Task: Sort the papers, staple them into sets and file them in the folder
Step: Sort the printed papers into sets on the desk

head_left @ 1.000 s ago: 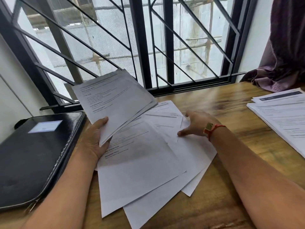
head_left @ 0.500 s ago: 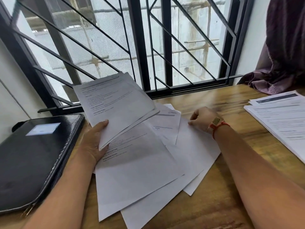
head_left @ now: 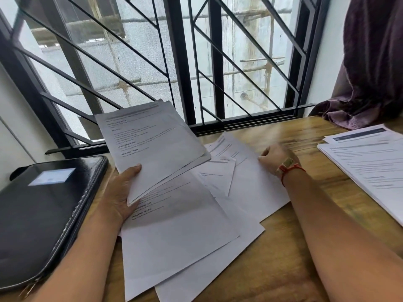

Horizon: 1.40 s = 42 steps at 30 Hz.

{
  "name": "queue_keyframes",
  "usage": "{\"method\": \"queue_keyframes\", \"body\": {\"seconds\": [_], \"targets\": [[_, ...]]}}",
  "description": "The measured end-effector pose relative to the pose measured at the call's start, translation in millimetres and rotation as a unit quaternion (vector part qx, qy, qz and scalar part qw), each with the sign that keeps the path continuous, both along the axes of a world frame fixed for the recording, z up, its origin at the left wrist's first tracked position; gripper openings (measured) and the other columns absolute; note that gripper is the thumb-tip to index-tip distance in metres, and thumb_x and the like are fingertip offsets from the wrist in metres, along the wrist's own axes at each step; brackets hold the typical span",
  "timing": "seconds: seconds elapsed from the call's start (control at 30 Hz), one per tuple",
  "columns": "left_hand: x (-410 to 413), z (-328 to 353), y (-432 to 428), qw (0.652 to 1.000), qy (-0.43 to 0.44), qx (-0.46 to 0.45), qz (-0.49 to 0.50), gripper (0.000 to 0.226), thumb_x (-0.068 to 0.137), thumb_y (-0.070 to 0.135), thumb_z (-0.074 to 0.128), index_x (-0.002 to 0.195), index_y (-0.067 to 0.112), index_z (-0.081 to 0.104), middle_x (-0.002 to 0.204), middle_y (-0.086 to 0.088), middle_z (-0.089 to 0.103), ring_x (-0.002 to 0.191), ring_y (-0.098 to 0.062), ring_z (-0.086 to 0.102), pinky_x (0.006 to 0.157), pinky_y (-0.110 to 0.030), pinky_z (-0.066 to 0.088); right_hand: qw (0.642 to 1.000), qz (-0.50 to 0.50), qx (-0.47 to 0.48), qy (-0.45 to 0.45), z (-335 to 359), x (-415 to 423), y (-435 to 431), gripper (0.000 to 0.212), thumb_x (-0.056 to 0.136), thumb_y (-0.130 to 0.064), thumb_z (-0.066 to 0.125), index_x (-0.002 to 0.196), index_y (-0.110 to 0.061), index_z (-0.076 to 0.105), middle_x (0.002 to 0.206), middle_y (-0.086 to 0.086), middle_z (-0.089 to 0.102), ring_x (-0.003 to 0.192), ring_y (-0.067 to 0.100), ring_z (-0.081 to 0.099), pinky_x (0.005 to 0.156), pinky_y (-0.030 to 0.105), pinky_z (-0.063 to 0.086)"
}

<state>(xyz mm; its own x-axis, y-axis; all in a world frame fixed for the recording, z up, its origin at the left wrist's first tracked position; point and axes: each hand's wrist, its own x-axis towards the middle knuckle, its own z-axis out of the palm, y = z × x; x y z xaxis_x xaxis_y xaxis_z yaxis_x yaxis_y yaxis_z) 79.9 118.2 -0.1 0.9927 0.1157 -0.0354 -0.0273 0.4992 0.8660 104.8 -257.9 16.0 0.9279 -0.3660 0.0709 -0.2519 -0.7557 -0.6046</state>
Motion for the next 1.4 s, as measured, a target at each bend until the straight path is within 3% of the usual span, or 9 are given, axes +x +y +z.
{"method": "queue_keyframes", "body": {"seconds": [0.27, 0.43, 0.57, 0.83, 0.93, 1.03, 1.2, 1.3, 1.4], "targets": [[6, -2, 12, 0.999, 0.023, 0.009, 0.035, 0.042, 0.088, 0.014, 0.069, 0.129, 0.019, 0.064, 0.121, -0.011, 0.071, 0.105, -0.029, 0.071, 0.071, -0.040, 0.061, 0.999, 0.030, 0.014, 0.023, 7, -4, 3, 0.019, 0.083, -0.028, 0.064, 0.073, -0.014, 0.072, 0.078, 0.009, 0.070, 0.079, 0.029, 0.068, 0.074, 0.034, 0.058], [7, -2, 18, 0.998, 0.027, 0.016, 0.045, 0.052, 0.076, 0.022, 0.077, 0.128, 0.023, 0.067, 0.128, -0.010, 0.068, 0.114, -0.029, 0.067, 0.099, -0.050, 0.051, 0.994, 0.090, 0.015, 0.057, 11, -7, 16, 0.016, 0.087, -0.022, 0.064, 0.086, -0.011, 0.075, 0.085, 0.007, 0.072, 0.075, 0.017, 0.064, 0.068, 0.029, 0.052], [7, -1, 17, 0.998, 0.029, 0.002, 0.051, 0.050, 0.082, 0.018, 0.073, 0.132, 0.020, 0.063, 0.126, -0.012, 0.069, 0.112, -0.031, 0.068, 0.082, -0.047, 0.060, 0.990, 0.129, -0.013, 0.062, 9, -13, 37, 0.022, 0.087, -0.030, 0.066, 0.084, -0.010, 0.074, 0.082, 0.007, 0.072, 0.068, 0.014, 0.061, 0.056, 0.023, 0.044], [1, 5, 16, 0.996, 0.042, 0.001, 0.082, 0.030, 0.092, 0.016, 0.066, 0.122, 0.020, 0.067, 0.099, -0.003, 0.075, 0.086, -0.019, 0.074, 0.054, -0.027, 0.057, 0.980, 0.155, -0.120, 0.022, 8, -26, 62, 0.034, 0.088, -0.042, 0.068, 0.065, -0.025, 0.049, 0.080, 0.000, 0.057, 0.080, 0.021, 0.053, 0.068, 0.028, 0.037], [2, 6, 19, 0.994, 0.048, 0.016, 0.094, 0.028, 0.089, 0.020, 0.070, 0.117, 0.024, 0.068, 0.097, 0.000, 0.075, 0.093, -0.019, 0.071, 0.053, -0.024, 0.055, 0.976, 0.182, -0.115, -0.005, 5, -27, 69, 0.023, 0.086, -0.044, 0.070, 0.090, -0.022, 0.065, 0.095, 0.001, 0.065, 0.090, 0.021, 0.058, 0.074, 0.029, 0.045], [2, 8, 18, 0.995, 0.034, 0.009, 0.089, 0.030, 0.091, 0.013, 0.065, 0.120, 0.020, 0.067, 0.102, -0.004, 0.075, 0.090, -0.020, 0.074, 0.059, -0.029, 0.059, 0.976, 0.191, -0.103, -0.025, -1, -25, 75, 0.038, 0.085, -0.048, 0.070, 0.106, -0.017, 0.068, 0.103, 0.000, 0.068, 0.093, 0.020, 0.061, 0.079, 0.032, 0.051], [0, 10, 15, 0.995, 0.003, 0.031, 0.096, 0.029, 0.092, 0.008, 0.063, 0.118, 0.020, 0.068, 0.109, -0.007, 0.075, 0.095, -0.025, 0.074, 0.067, -0.039, 0.062, 0.974, 0.216, -0.045, -0.050, 0, -24, 76, 0.040, 0.090, -0.056, 0.060, 0.103, -0.020, 0.070, 0.095, -0.003, 0.070, 0.087, 0.015, 0.063, 0.072, 0.028, 0.050], [-6, 13, 7, 0.993, -0.019, 0.069, 0.096, 0.031, 0.092, 0.006, 0.063, 0.120, 0.018, 0.065, 0.113, -0.011, 0.074, 0.099, -0.030, 0.072, 0.081, -0.048, 0.061, 0.981, 0.183, 0.011, -0.066, 5, -23, 70, 0.059, 0.091, -0.069, 0.045, 0.092, -0.016, 0.070, 0.087, 0.000, 0.071, 0.083, 0.020, 0.064, 0.072, 0.035, 0.052], [-20, 20, -13, 0.989, -0.036, 0.126, 0.069, 0.044, 0.082, 0.014, 0.071, 0.125, 0.017, 0.062, 0.116, -0.017, 0.071, 0.098, -0.035, 0.071, 0.081, -0.046, 0.058, 0.958, 0.194, 0.194, -0.085, 19, -31, 66, 0.082, 0.083, -0.084, 0.034, 0.087, -0.009, 0.066, 0.091, 0.009, 0.072, 0.086, 0.027, 0.068, 0.080, 0.046, 0.055]]}}
